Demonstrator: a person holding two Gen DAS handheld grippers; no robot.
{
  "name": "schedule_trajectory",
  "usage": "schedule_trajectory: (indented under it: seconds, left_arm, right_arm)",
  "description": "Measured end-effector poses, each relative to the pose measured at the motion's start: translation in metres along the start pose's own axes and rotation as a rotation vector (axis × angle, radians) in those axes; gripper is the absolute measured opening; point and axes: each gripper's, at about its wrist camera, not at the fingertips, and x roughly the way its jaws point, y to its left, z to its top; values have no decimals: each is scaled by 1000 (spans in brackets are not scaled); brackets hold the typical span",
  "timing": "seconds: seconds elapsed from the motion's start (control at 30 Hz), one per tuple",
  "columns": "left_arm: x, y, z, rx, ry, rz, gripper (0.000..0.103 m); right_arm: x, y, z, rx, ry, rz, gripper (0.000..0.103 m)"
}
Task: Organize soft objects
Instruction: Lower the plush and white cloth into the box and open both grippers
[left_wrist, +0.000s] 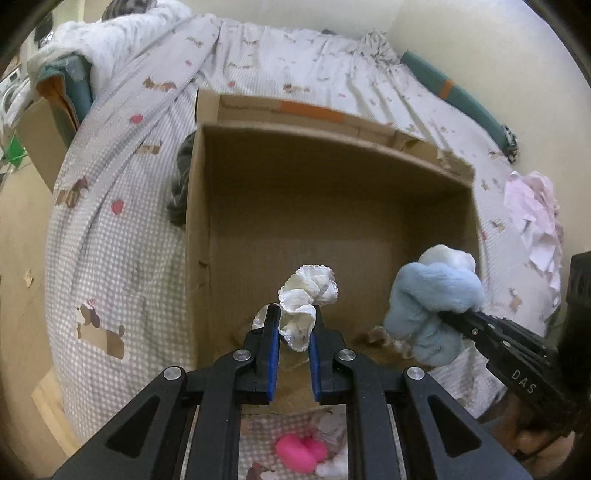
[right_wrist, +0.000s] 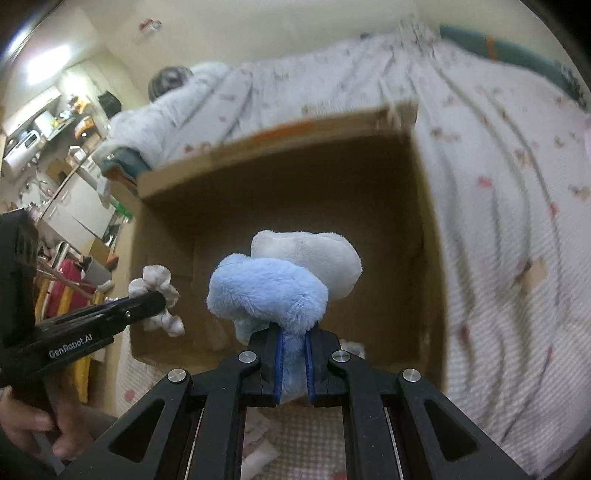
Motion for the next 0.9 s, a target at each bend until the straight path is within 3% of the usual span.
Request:
schedule_trajectory:
  seconds: [0.1,0.67,0.77,0.87,0.9]
  left_arm:
    - [12,4,1,-18,39,-36,13]
    - [26,-7,-1,58,43,22,13]
    - [29,-8,-2,59,59,9,21]
    - [30,-14,-4,69,62,18,36]
    - [28,-16,-4,77,51,28,47]
  right_arm:
    - [14,4,4,-49,30,-14,11]
    - [38,-9,9,-23,85,-21,12]
    - [41,-7,11,-25,91,-25,12]
    - [43,-8,11,-18,99,-20,12]
    - [41,-8,11,-18,95,-22,12]
